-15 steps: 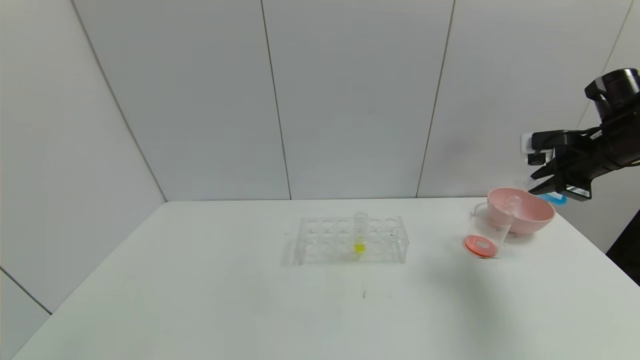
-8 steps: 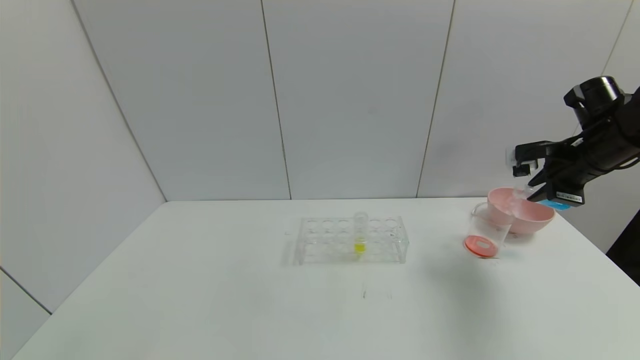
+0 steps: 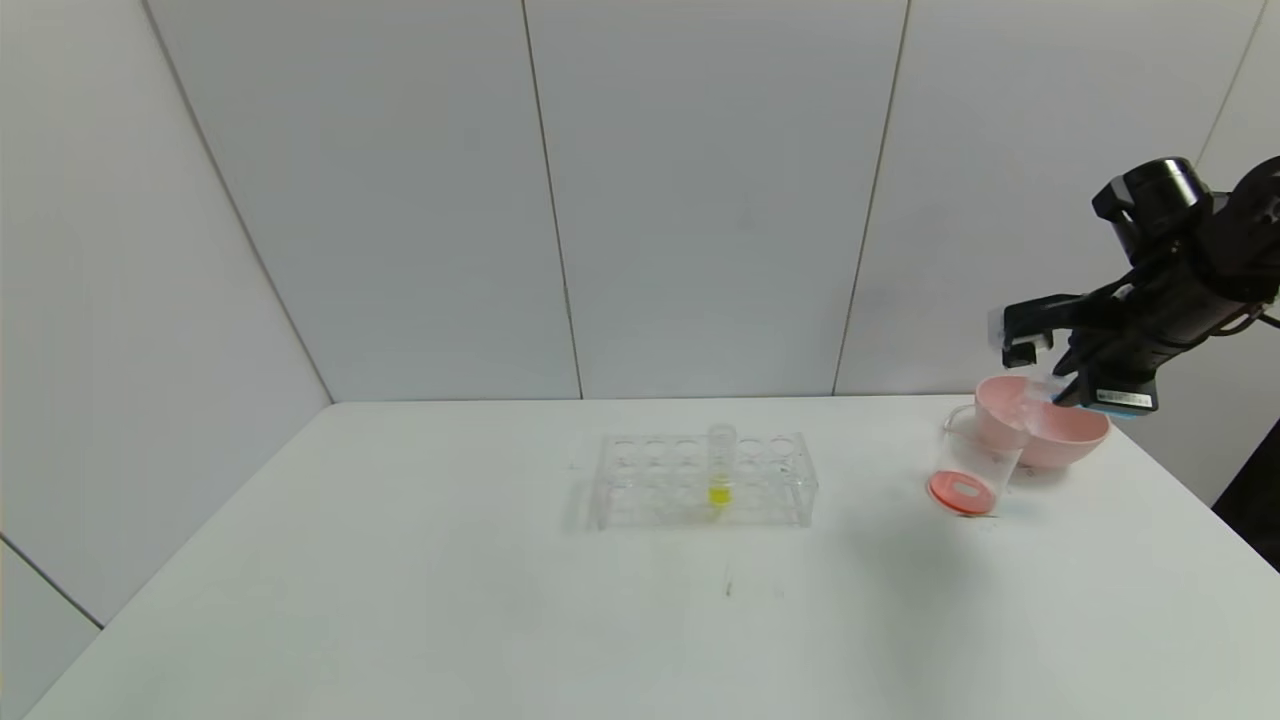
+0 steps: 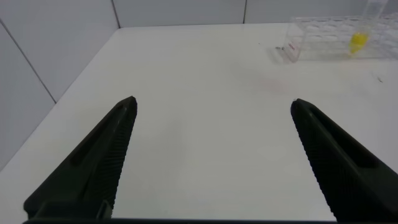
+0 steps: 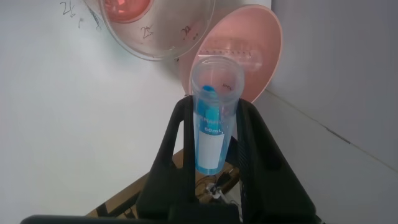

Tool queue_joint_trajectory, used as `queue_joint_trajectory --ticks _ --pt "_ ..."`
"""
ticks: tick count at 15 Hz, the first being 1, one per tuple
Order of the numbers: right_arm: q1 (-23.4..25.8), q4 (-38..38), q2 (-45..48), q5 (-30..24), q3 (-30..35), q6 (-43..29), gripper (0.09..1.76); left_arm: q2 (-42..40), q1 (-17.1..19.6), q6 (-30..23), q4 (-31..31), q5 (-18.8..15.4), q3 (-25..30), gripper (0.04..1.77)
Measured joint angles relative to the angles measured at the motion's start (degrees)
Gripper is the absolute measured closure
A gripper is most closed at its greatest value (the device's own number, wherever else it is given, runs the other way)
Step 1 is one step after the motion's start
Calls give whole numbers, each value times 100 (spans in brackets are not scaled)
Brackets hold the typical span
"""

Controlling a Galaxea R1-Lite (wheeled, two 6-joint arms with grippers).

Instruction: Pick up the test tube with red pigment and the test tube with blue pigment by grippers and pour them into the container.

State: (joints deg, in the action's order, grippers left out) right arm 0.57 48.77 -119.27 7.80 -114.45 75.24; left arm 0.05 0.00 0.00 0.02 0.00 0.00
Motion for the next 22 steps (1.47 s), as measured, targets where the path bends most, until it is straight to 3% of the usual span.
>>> queue_joint_trajectory --ticks 5,11,14,22 --pt "-143 52 -18 618 0 -11 139 0 0 0 -2 0 0 5" --pt "-324 -13 -79 680 -5 -11 139 0 0 0 -2 0 0 5" --pt "-456 -115 -96 1229 -16 44 139 0 0 2 -2 0 0 5" --pt "-731 -279 -43 2030 -16 482 139 0 0 0 -2 0 0 5"
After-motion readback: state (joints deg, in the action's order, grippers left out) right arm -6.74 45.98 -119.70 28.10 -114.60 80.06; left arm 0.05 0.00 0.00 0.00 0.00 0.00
